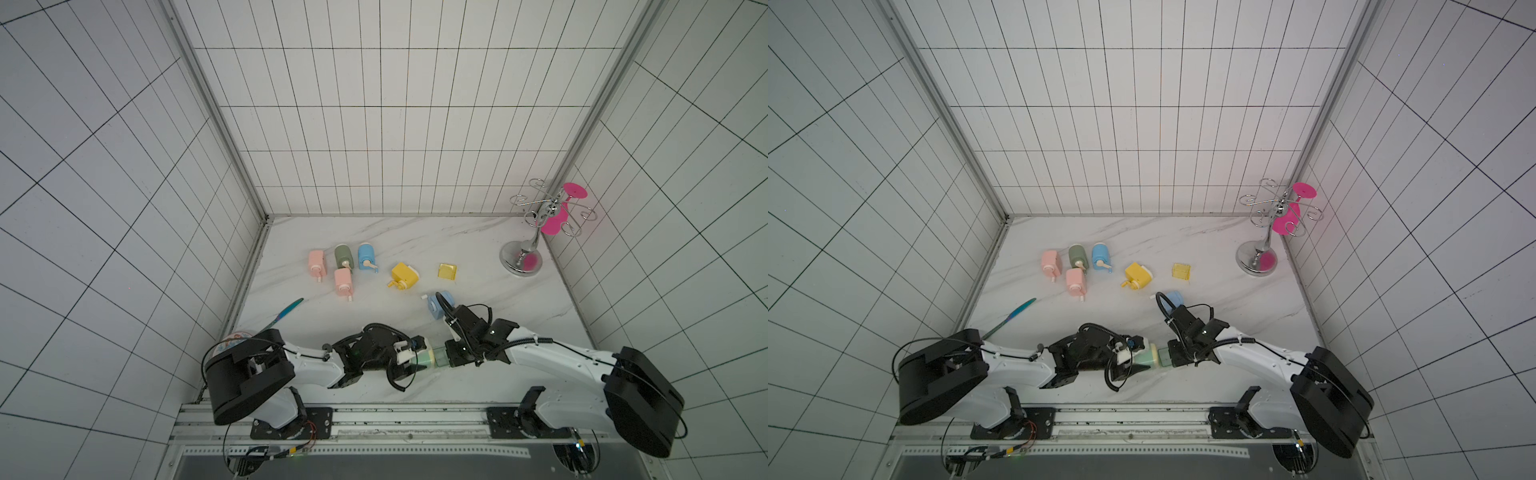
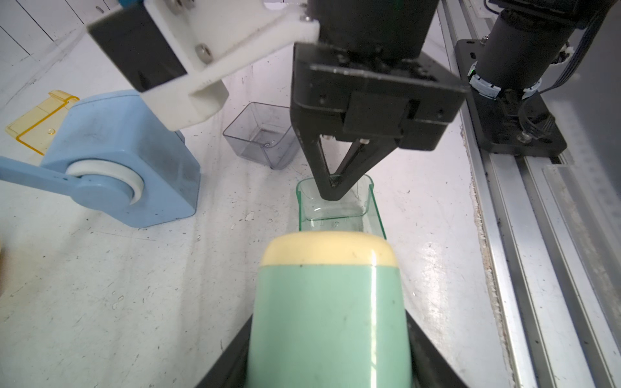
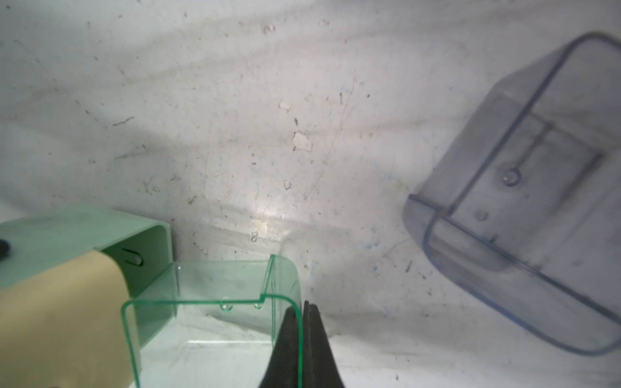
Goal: Put the tray back into the pencil sharpener
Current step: Close the container of the pencil sharpener.
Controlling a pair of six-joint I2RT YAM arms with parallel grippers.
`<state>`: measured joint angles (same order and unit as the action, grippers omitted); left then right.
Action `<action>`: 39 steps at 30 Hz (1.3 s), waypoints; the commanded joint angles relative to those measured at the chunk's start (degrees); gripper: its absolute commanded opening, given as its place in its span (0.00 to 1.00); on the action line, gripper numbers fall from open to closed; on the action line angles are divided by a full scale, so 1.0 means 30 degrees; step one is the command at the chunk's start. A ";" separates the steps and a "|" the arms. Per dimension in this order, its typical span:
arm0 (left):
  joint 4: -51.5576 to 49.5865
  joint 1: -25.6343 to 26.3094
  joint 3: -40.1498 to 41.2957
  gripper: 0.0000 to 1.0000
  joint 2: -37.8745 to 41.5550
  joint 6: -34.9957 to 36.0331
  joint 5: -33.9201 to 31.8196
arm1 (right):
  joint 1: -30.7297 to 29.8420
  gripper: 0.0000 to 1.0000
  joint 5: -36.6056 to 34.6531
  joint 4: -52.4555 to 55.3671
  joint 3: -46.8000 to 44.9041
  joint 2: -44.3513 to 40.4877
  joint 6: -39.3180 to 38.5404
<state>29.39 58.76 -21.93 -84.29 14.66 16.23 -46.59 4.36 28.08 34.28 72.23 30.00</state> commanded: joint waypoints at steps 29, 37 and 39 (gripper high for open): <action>0.1103 0.0014 0.0324 0.00 0.0382 0.0214 -0.0267 | 0.0162 0.30 -0.1321 -0.0069 0.0551 -0.0814 0.0598; 0.1654 0.0012 0.0213 0.00 0.0040 0.0189 -0.0228 | 0.0161 0.25 -0.0958 -0.0627 0.0643 -0.0297 0.0401; 0.1768 0.0012 0.0124 0.00 -0.0162 0.0144 -0.0100 | 0.0152 0.23 -0.0574 -0.0899 0.0657 -0.0148 0.0469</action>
<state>30.79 58.78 -21.45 -84.18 14.59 15.55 -46.48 1.96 26.28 34.37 71.05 31.59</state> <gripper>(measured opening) 0.580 0.232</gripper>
